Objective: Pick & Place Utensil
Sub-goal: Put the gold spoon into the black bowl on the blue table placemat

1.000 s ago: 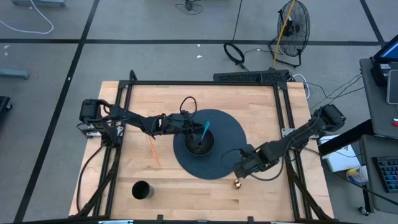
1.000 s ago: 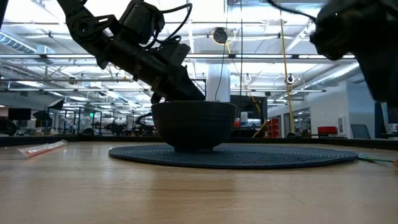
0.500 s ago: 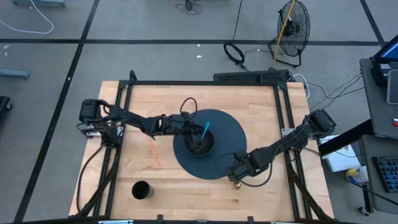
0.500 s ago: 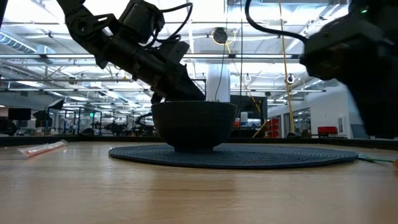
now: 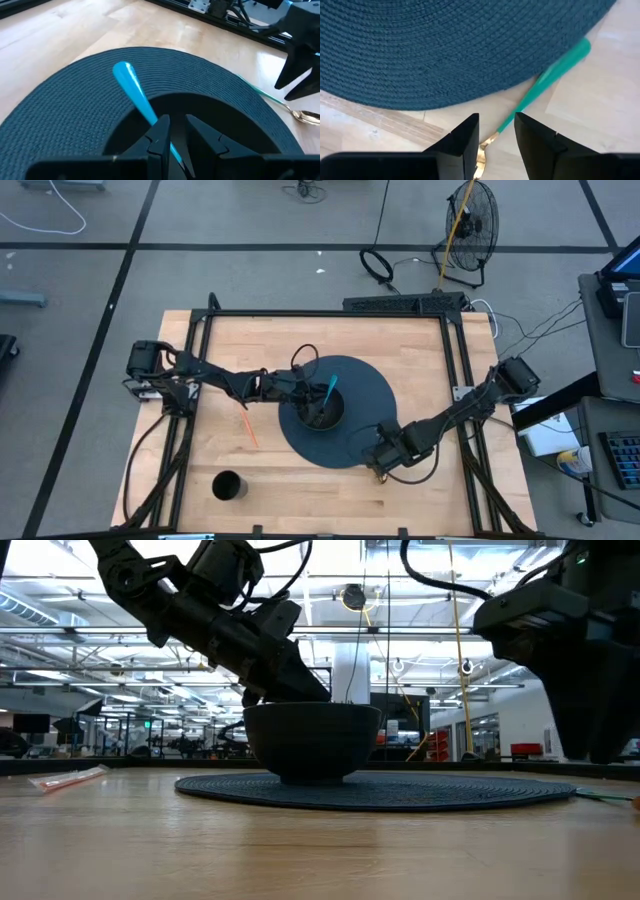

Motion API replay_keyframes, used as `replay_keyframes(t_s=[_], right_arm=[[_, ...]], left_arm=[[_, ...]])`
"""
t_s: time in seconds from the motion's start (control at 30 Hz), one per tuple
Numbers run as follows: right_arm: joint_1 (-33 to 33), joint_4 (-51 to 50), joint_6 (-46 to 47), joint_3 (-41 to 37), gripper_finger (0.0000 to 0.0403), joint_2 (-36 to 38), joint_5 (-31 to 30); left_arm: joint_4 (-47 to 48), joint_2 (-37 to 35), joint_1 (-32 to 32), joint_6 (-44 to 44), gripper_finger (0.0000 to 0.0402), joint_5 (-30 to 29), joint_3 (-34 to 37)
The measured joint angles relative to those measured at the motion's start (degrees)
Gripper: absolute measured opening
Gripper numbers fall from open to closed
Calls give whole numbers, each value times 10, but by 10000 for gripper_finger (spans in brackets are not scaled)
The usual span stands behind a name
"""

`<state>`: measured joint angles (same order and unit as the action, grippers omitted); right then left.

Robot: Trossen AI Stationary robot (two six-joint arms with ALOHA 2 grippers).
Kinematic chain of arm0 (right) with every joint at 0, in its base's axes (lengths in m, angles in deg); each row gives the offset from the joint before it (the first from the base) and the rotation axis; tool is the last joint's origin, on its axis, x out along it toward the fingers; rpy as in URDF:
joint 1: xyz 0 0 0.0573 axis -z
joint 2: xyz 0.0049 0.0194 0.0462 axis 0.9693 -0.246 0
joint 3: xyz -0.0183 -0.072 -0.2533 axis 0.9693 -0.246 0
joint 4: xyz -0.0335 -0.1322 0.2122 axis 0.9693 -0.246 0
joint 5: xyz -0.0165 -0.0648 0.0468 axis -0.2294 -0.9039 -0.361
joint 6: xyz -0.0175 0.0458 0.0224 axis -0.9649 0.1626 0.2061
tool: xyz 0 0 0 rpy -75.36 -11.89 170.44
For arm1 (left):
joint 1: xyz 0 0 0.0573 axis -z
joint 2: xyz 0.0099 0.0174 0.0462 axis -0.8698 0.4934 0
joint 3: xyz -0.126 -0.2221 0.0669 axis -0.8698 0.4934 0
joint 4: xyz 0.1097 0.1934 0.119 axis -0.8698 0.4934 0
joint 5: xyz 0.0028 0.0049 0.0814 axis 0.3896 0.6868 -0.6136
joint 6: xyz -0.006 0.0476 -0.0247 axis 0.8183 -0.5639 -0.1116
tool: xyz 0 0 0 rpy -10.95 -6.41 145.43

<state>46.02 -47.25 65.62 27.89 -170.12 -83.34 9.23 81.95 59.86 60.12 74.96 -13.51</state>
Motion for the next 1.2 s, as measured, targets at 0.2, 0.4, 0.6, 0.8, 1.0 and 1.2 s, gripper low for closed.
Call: replay_keyframes(t_s=[0.2,0.4,0.6,0.8,1.0,1.2], right_arm=[[-13,4,36,-16,118,0,1],[-15,71,35,-48,118,0,2],[-15,79,63,-72,118,1,19],[-15,96,47,-78,116,2,36],[-19,77,23,-78,74,2,82],[-22,46,-9,-78,12,1,128]], left_arm=[[0,0,3,0,63,0,0],[0,0,2,-2,63,-2,0],[0,0,2,-8,63,-5,0],[0,0,2,-11,63,-6,0],[0,0,2,-11,63,-6,0],[0,0,2,-11,63,-6,0]])
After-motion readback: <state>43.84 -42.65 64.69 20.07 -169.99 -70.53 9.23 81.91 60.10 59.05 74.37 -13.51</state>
